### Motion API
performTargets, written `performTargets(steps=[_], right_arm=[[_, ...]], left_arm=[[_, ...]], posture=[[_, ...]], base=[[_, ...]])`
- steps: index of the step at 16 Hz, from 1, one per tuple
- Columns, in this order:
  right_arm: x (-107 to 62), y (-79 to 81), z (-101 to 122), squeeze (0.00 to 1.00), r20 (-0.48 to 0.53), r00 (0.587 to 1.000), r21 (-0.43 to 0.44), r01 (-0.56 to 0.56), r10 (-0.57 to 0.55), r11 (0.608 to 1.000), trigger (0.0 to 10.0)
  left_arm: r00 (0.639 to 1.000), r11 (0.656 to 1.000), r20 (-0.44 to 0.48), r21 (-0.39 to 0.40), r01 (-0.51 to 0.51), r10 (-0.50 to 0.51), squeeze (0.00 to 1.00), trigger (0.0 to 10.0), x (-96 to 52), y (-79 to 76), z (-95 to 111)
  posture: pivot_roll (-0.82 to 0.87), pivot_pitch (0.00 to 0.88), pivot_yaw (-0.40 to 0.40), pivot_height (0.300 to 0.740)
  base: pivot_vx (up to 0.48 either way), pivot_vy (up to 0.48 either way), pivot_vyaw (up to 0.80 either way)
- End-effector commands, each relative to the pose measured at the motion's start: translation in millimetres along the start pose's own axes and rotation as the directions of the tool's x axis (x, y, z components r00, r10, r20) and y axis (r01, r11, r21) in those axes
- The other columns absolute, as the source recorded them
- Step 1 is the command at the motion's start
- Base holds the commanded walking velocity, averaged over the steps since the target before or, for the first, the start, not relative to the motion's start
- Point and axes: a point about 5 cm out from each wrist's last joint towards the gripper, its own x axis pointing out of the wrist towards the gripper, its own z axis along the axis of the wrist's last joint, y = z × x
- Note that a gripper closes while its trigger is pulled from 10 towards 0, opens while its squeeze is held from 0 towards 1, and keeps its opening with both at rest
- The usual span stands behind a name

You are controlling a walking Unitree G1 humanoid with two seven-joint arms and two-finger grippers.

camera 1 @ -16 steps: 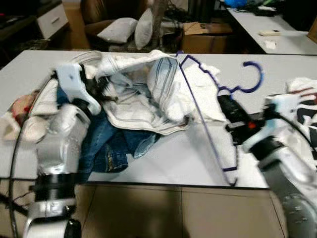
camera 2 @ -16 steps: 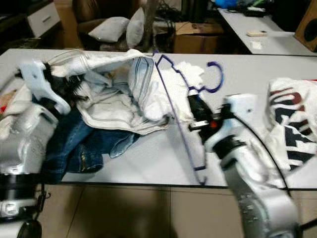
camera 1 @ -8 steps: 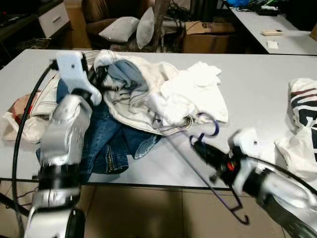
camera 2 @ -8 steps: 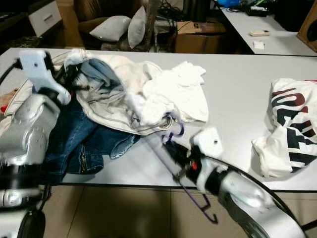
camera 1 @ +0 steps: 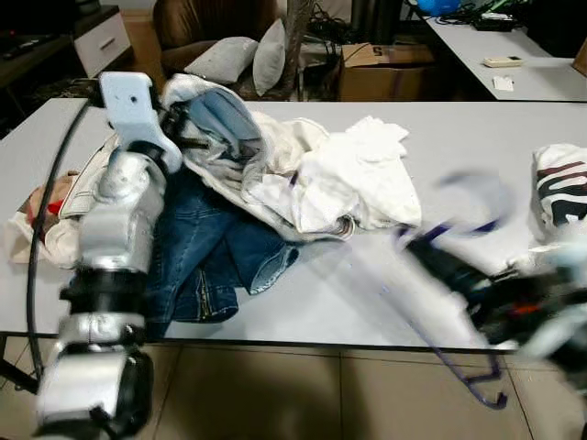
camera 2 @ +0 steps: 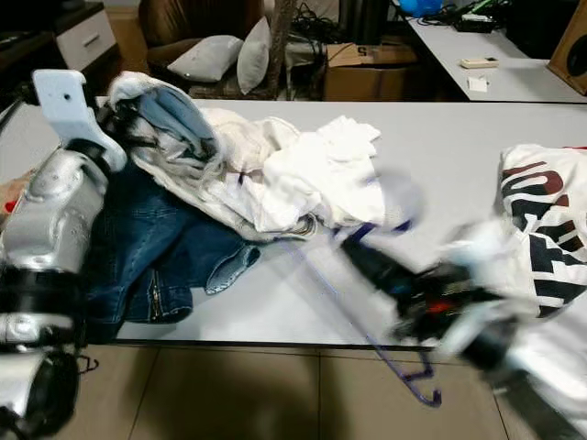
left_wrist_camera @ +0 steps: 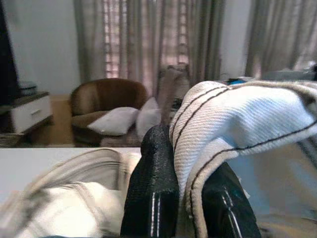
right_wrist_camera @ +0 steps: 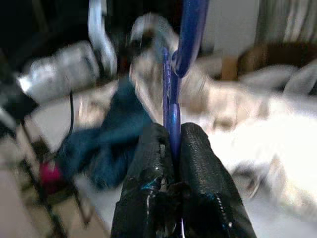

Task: Hang hanger

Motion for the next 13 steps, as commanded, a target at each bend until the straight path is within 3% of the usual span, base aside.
performTargets(steps=[1,3,4,5,6,7,9,12,13], right_arm=[[-0.2,-0.7,10.2,0.00,0.060,0.998,-0.015,-0.003,0.004,1.000,10.0],[6.0,-12.6,11.2,0.00,0.082,0.989,-0.053,0.125,-0.121,0.991,10.0],[13.5,-18.8,9.2,0.00,0.101,0.972,-0.059,0.218,-0.211,0.974,10.0],[16.3,-20.9,8.8,0.00,0.110,0.964,-0.056,0.251,-0.244,0.966,10.0],[25.8,-30.4,5.4,0.00,0.140,0.917,-0.011,0.380,-0.375,0.925,10.0],[32.5,-36.6,0.9,0.00,0.161,0.869,0.063,0.465,-0.469,0.883,10.0],[46.7,-35.1,-9.3,0.00,0.136,0.860,0.077,0.485,-0.491,0.871,10.0],[61.1,-41.3,-9.0,0.00,0.153,0.824,0.104,0.535,-0.545,0.839,10.0],[63.8,-45.8,-5.9,0.00,0.169,0.813,0.099,0.549,-0.557,0.830,10.0]], left_arm=[[0.999,0.999,0.028,0.026,-0.021,0.020,0.00,0.0,2.6,6.0,7.9],[0.996,0.997,0.037,-0.007,0.079,-0.079,0.00,0.0,-1.5,-8.6,6.1],[0.991,0.991,0.028,-0.035,0.132,-0.132,0.00,0.9,-6.6,-18.3,5.2],[0.989,0.988,0.027,-0.046,0.147,-0.146,0.00,0.9,-8.4,-21.1,4.8],[0.986,0.985,0.029,-0.047,0.165,-0.164,0.00,10.0,-16.4,-28.0,4.0],[0.981,0.980,0.056,-0.052,0.190,-0.187,0.00,10.0,-24.7,-33.6,5.8],[0.980,0.982,0.114,-0.080,0.174,-0.164,0.00,10.0,-25.7,-36.3,15.2],[0.957,0.973,0.228,-0.098,0.209,-0.182,0.00,10.0,-11.0,-44.9,53.1],[0.931,0.967,0.302,-0.087,0.241,-0.205,0.00,10.0,-1.5,-49.5,79.4]], posture=[[-0.01,0.000,0.086,0.740],[-0.01,0.000,0.089,0.740],[-0.01,0.000,0.089,0.740],[-0.01,0.000,0.089,0.740],[-0.01,0.000,0.086,0.740],[0.00,0.000,0.074,0.740],[0.01,0.000,0.047,0.740],[0.03,0.000,0.030,0.740],[0.03,0.000,0.029,0.740]], base=[[0.000,0.000,0.00],[0.000,0.000,0.00],[0.000,0.000,0.00],[0.000,0.000,0.00],[0.000,0.000,0.00],[0.000,0.000,0.00],[0.000,0.000,0.00],[0.000,0.000,0.00],[0.000,0.000,0.00]])
